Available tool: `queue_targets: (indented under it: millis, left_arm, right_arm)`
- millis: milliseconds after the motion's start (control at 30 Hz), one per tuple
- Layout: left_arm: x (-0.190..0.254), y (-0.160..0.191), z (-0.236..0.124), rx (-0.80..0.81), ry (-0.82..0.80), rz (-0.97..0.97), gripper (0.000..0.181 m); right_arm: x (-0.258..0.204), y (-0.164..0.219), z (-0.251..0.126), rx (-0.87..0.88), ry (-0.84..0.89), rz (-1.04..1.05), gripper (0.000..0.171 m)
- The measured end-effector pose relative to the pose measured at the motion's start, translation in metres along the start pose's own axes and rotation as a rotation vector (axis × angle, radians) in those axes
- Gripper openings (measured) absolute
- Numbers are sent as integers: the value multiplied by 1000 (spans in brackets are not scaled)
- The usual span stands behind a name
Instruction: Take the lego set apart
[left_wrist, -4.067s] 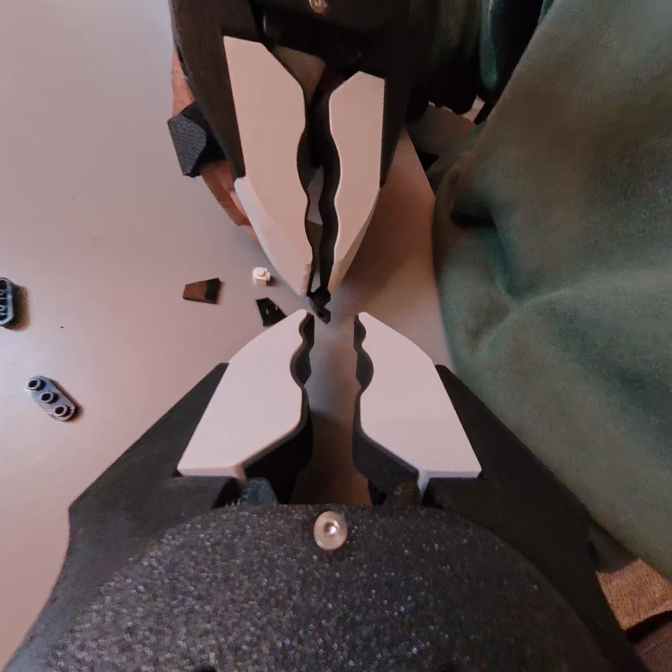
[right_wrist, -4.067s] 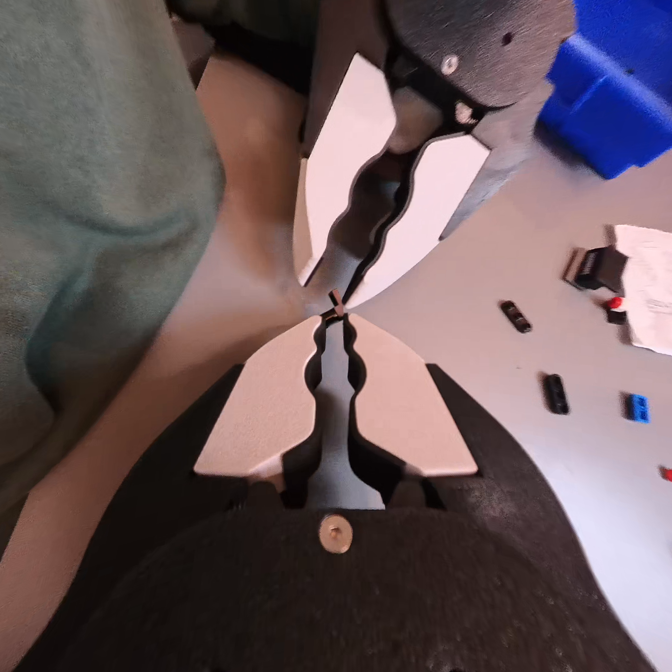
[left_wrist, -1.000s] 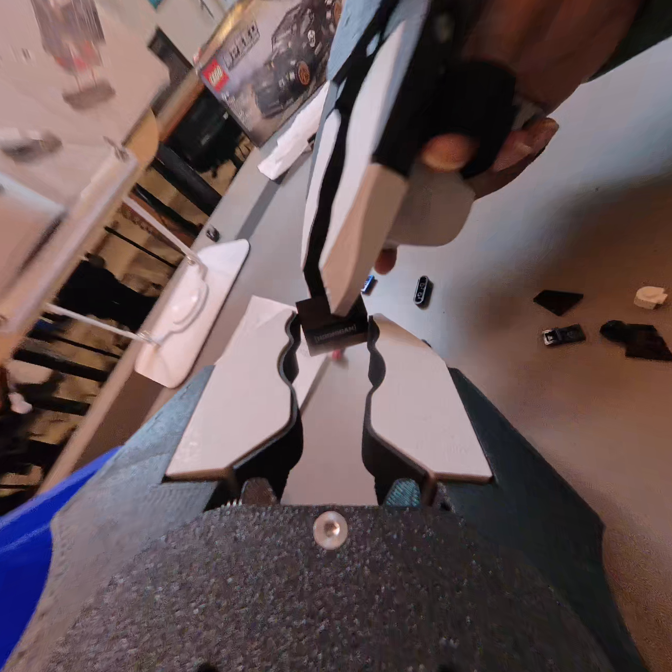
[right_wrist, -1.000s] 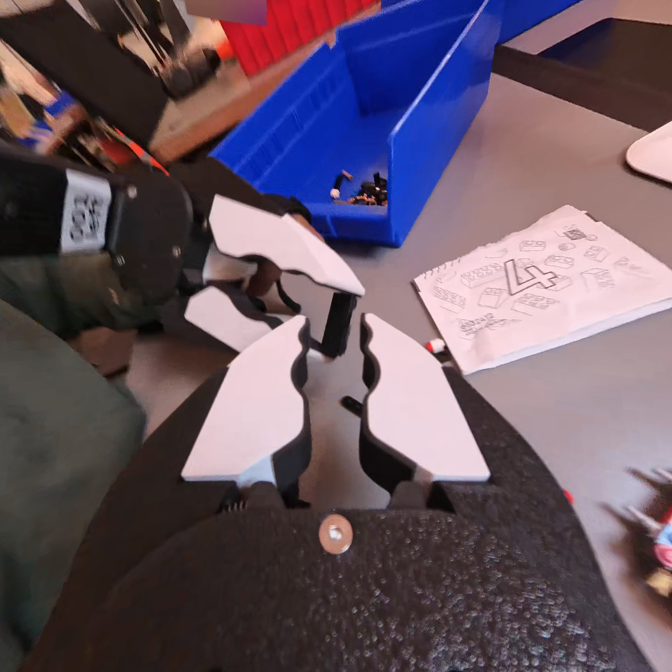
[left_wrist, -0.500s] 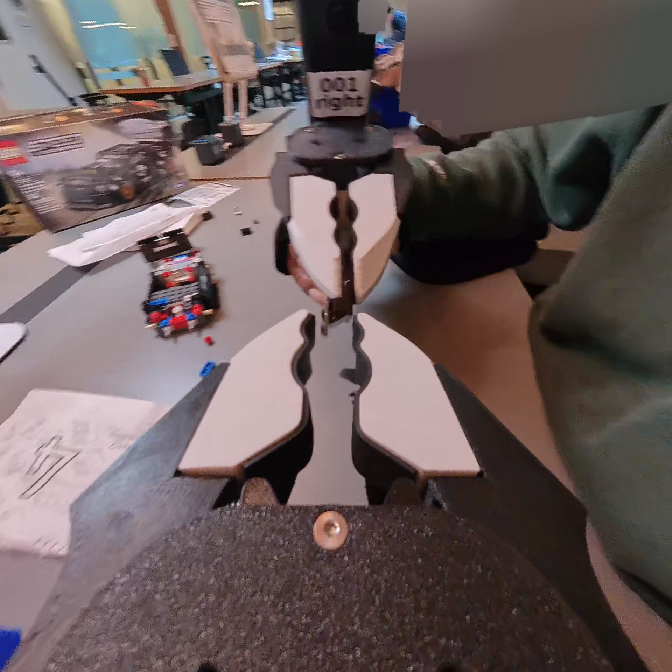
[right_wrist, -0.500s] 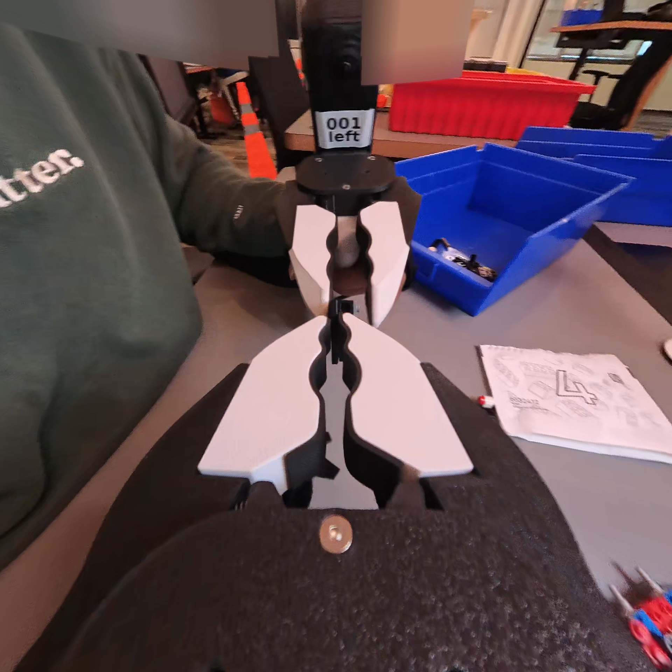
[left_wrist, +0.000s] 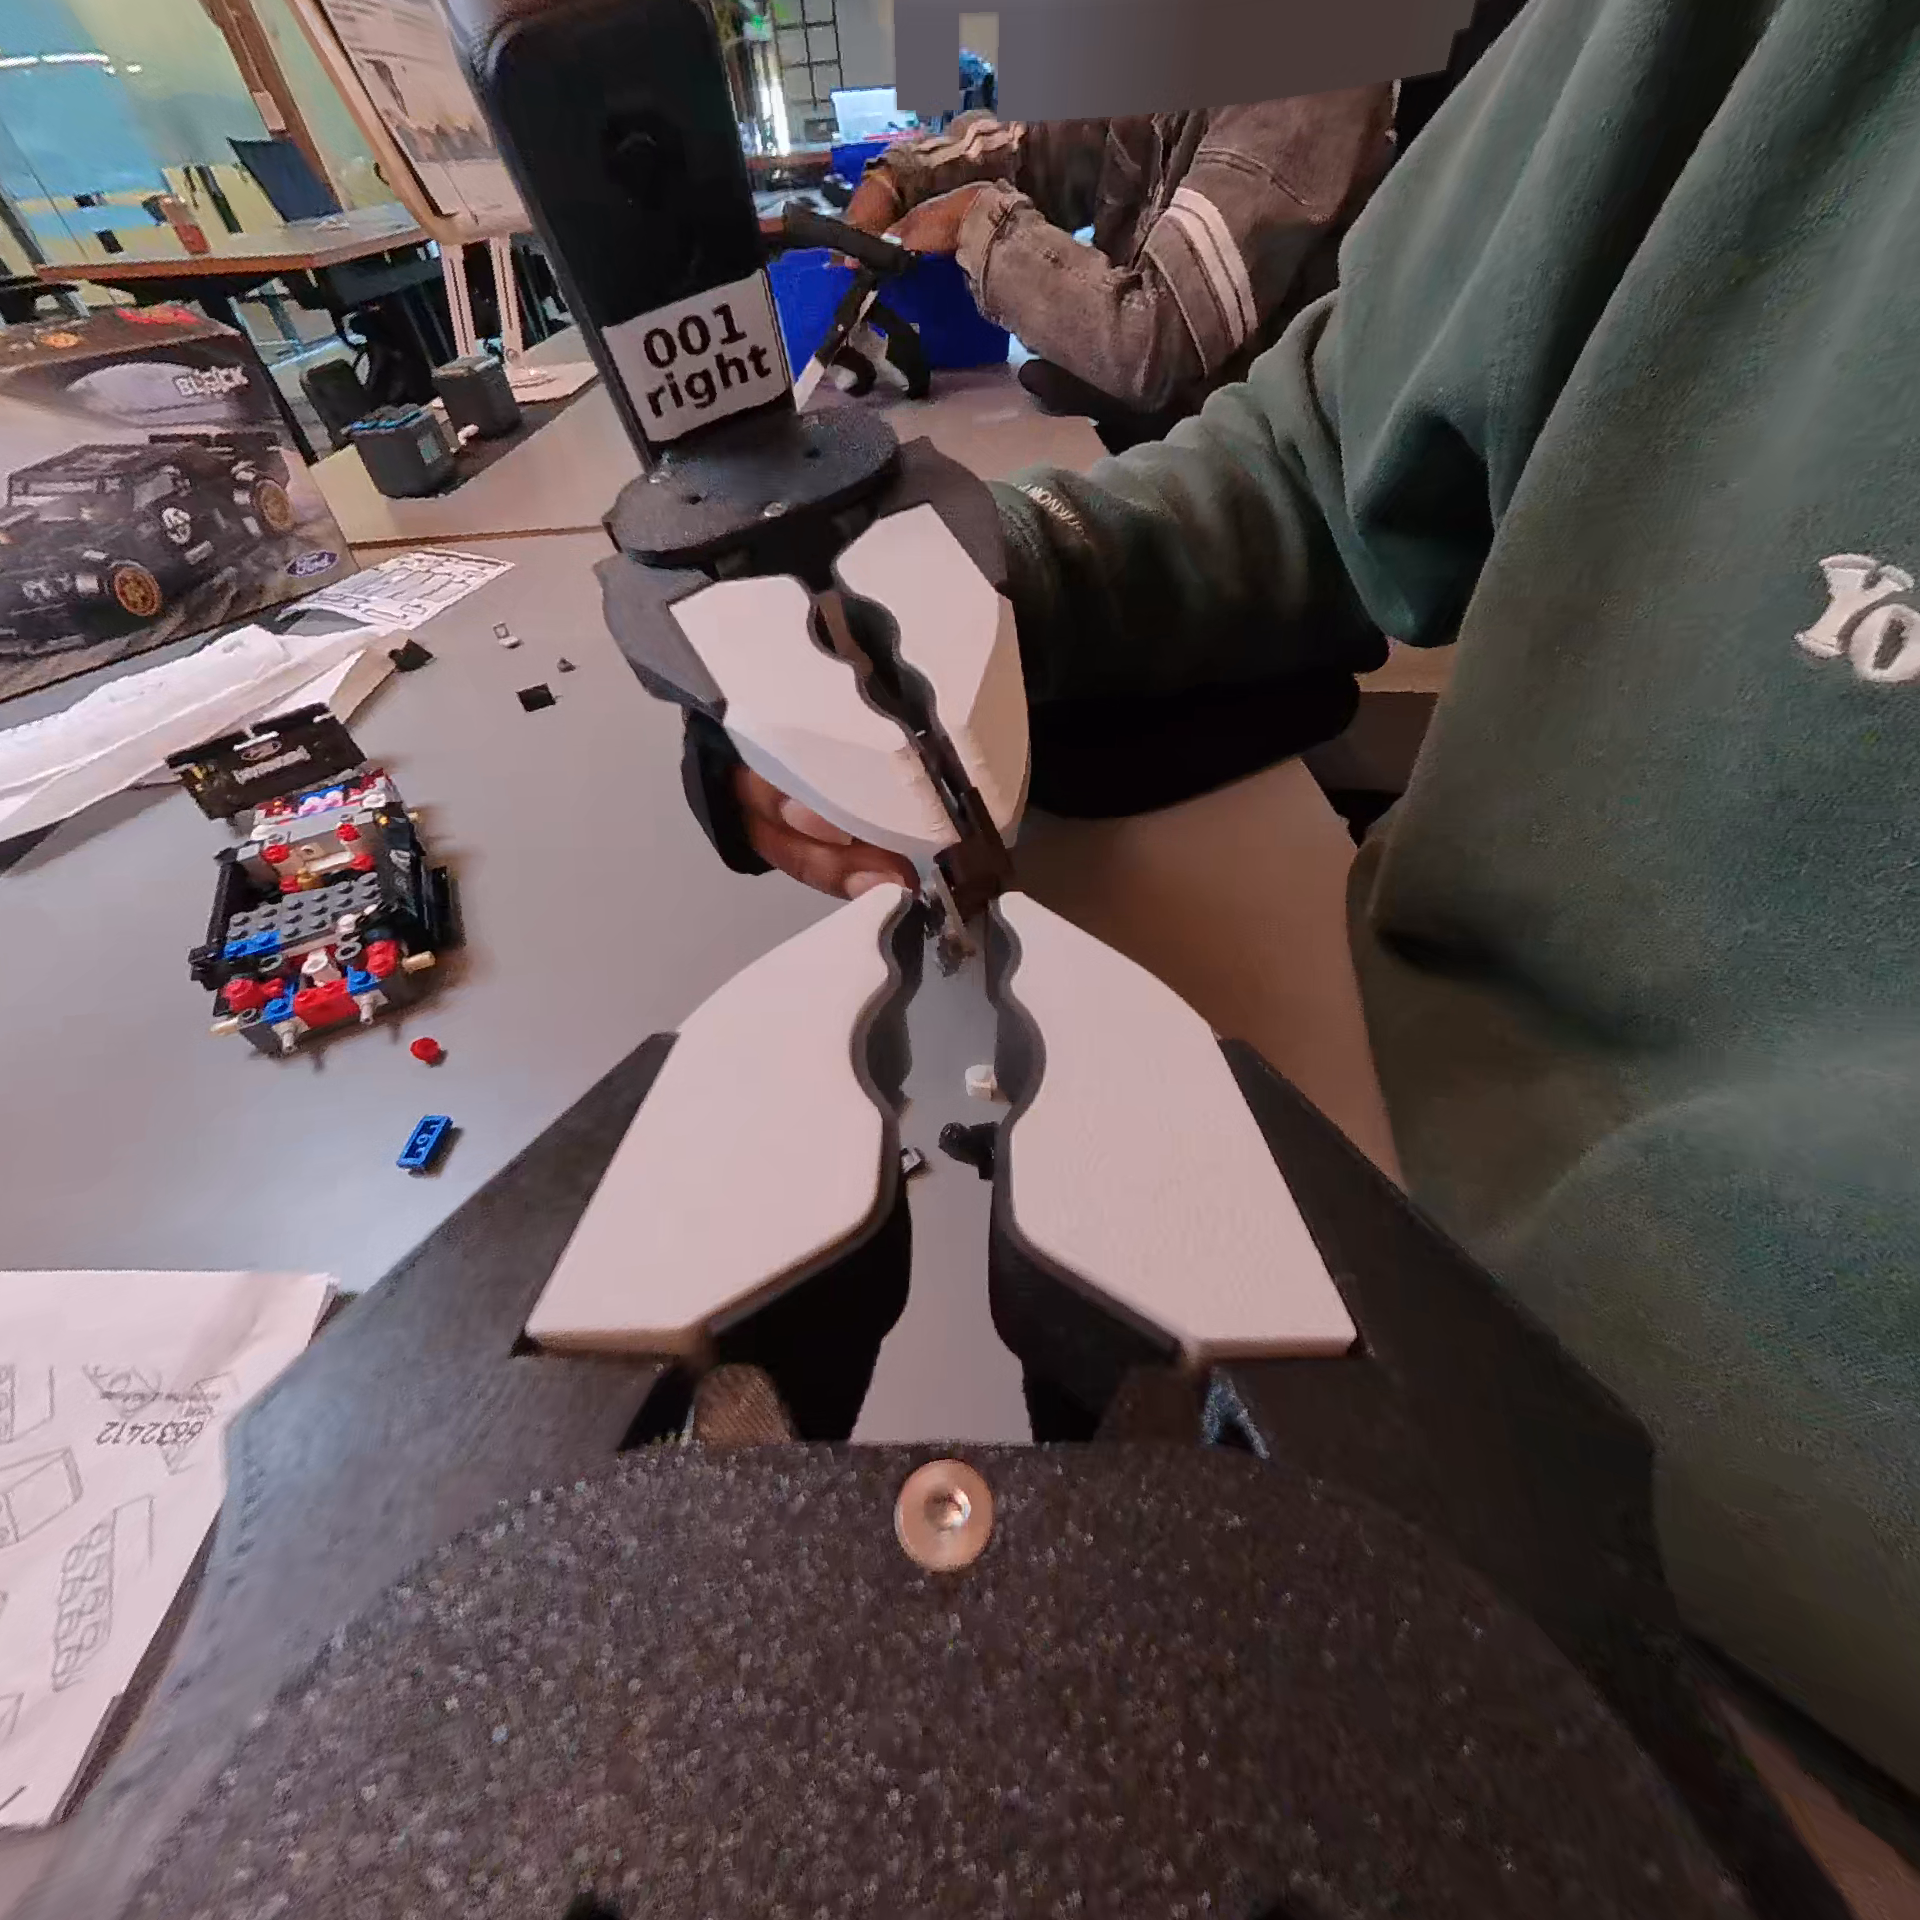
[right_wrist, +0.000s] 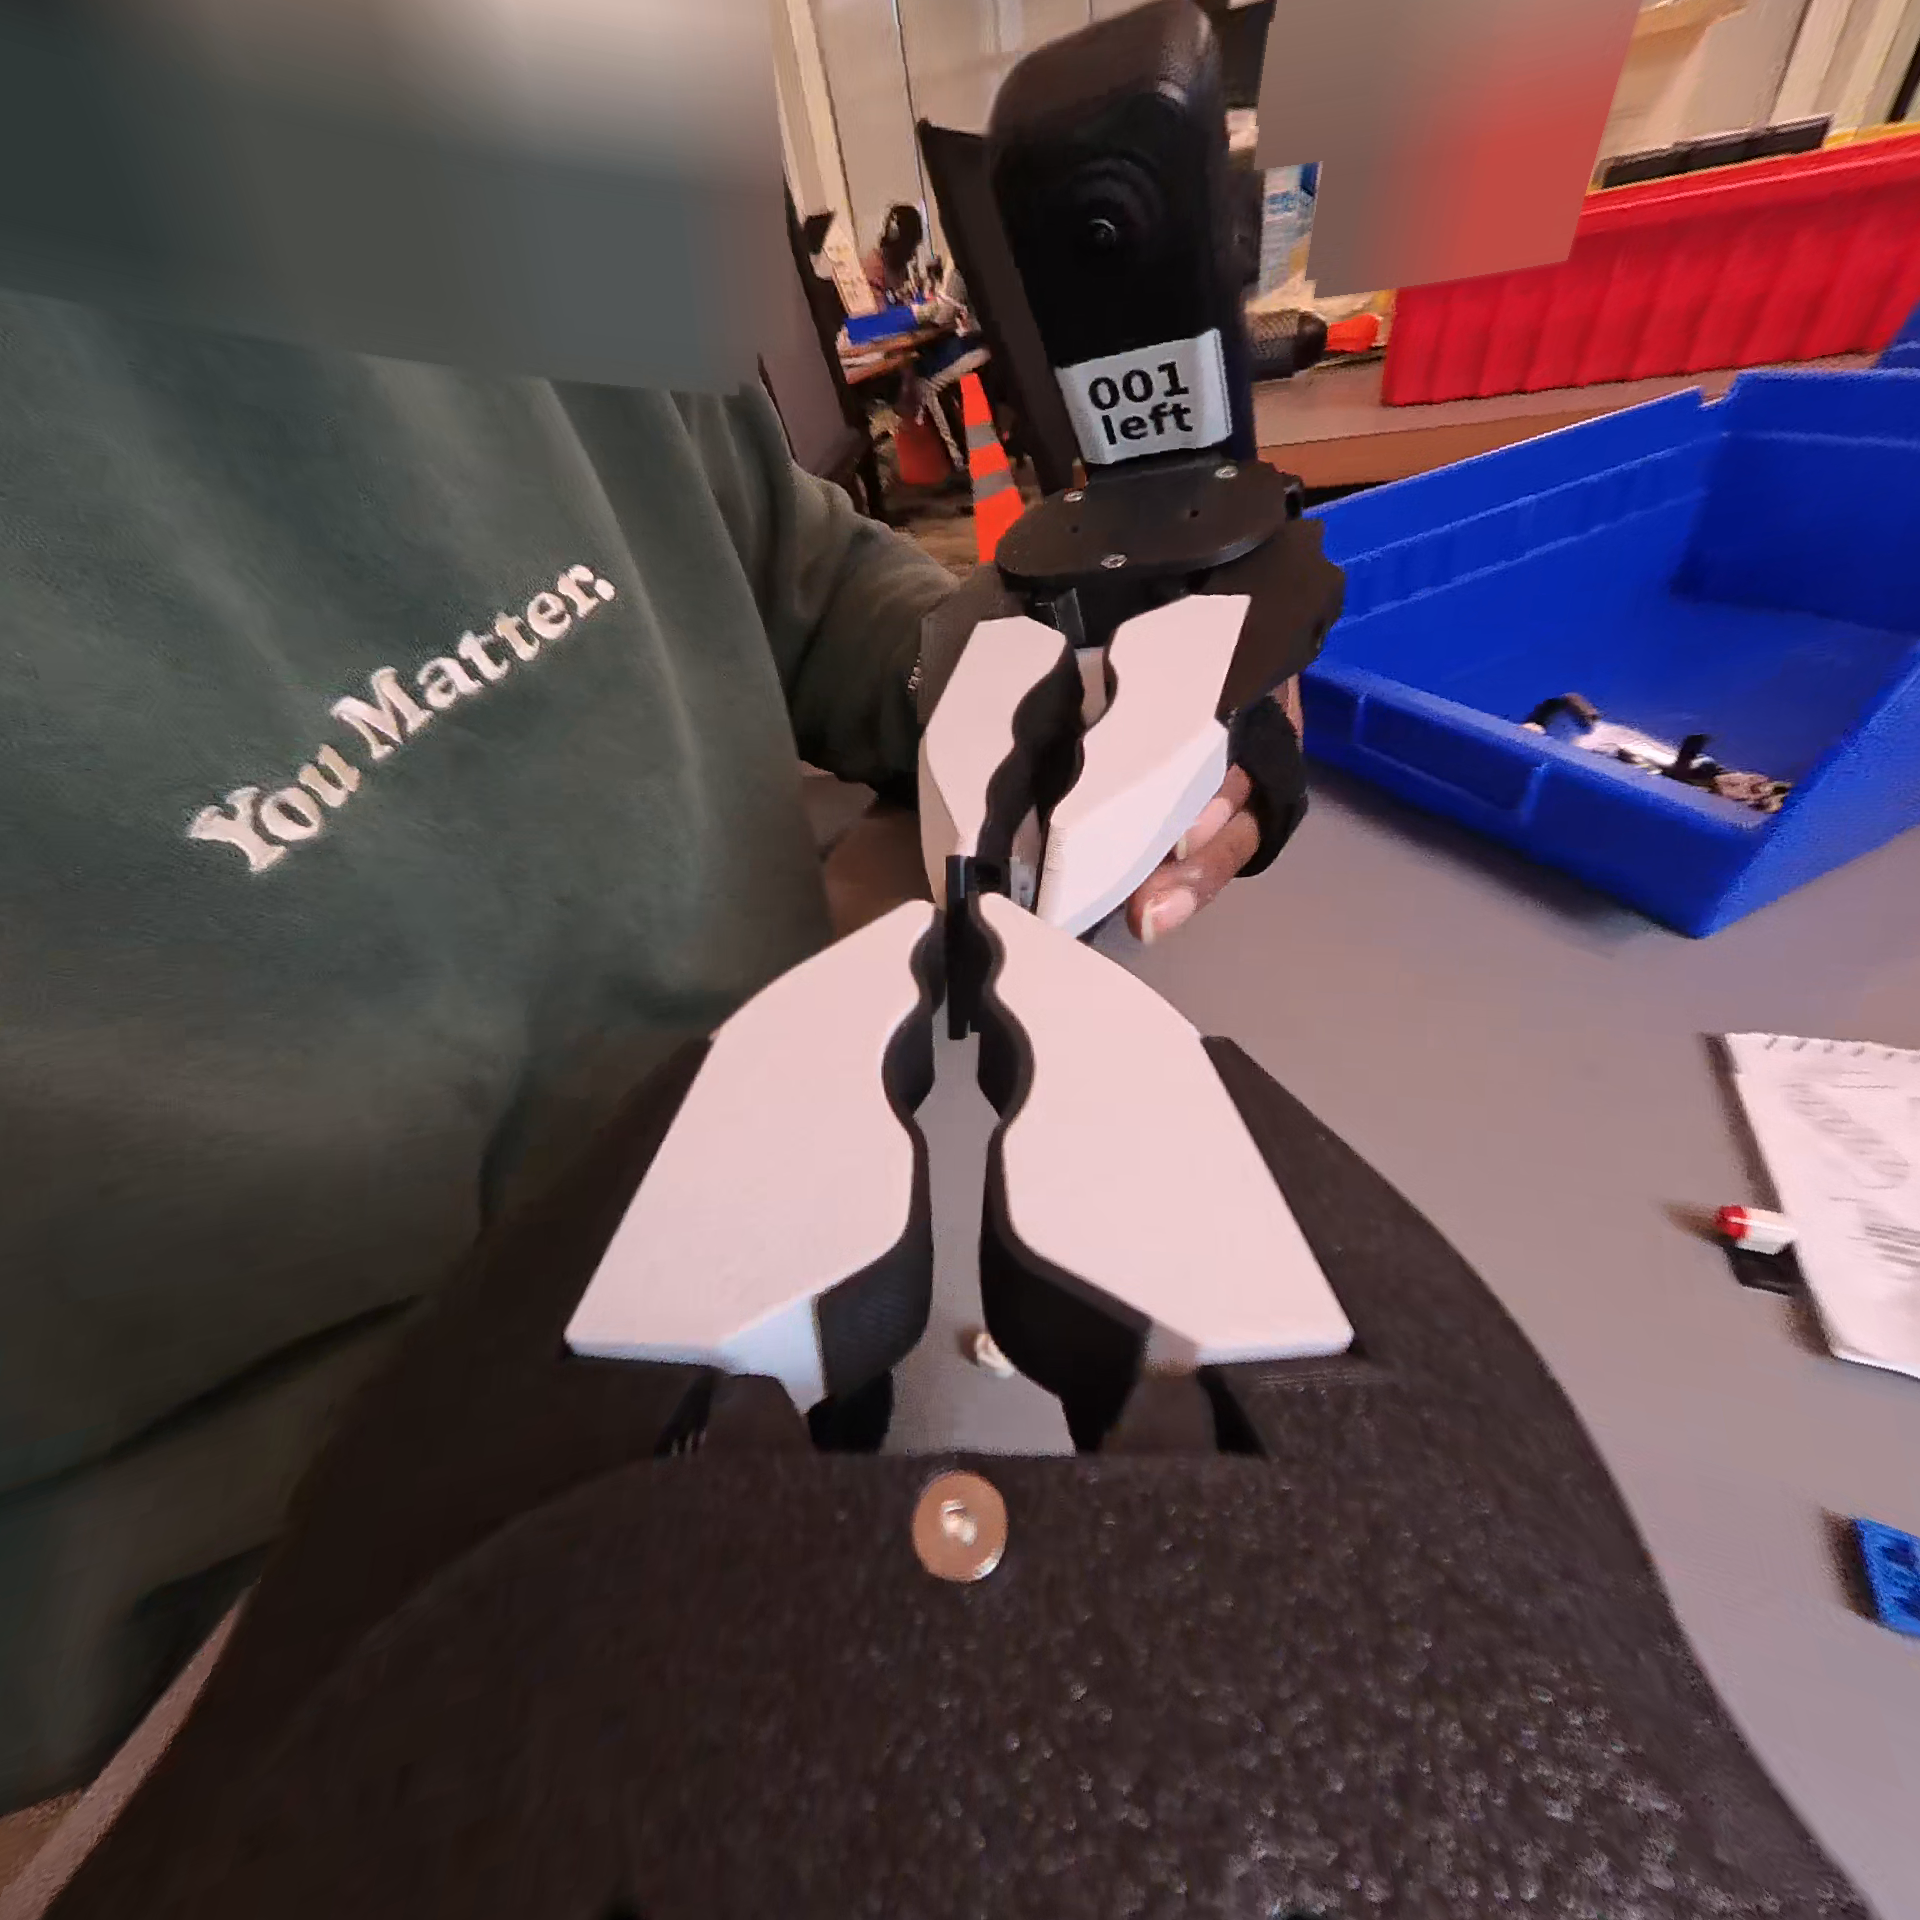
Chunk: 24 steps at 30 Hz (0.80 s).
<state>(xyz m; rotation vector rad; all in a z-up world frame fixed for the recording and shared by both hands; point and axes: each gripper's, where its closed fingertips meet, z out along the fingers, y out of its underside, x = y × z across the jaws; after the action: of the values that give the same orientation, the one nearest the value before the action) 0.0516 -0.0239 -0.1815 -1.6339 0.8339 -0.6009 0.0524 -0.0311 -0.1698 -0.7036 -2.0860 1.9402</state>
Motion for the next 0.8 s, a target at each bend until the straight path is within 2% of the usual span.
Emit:
queue_targets:
  millis: [133,267,367,467,533,600,700,767,800]
  left_arm:
    - [-5,1,0,-11,-20,-87,10]
    - [-27,22,0,-72,-99,-229,5]
    - [-30,23,-2,-41,-80,-312,4]
    - [-32,25,-3,-55,-91,-303,4]
    - [-38,30,-4,-65,-120,-322,4]
    - [-42,37,-5,-79,-121,-390,4]
    - [-49,53,-3,-148,-159,-413,4]
    - [-52,61,-2,-178,-183,-419,4]
    - [-53,63,-2,-186,-187,-419,4]
  right_arm:
    - [3,0,-2,-7,32,-23,3]
    - [0,-1,1,-91,105,-179,3]
    - [2,9,11,-209,182,-319,3]
    - [3,10,3,-174,155,-234,3]
    - [8,25,-6,-246,154,-123,3]
    - [25,51,-13,-361,224,-28,3]
    - [48,70,-17,-460,364,-44,3]
    - [58,75,-20,-535,451,-107,16]
    - [60,75,-20,-550,472,-123,18]
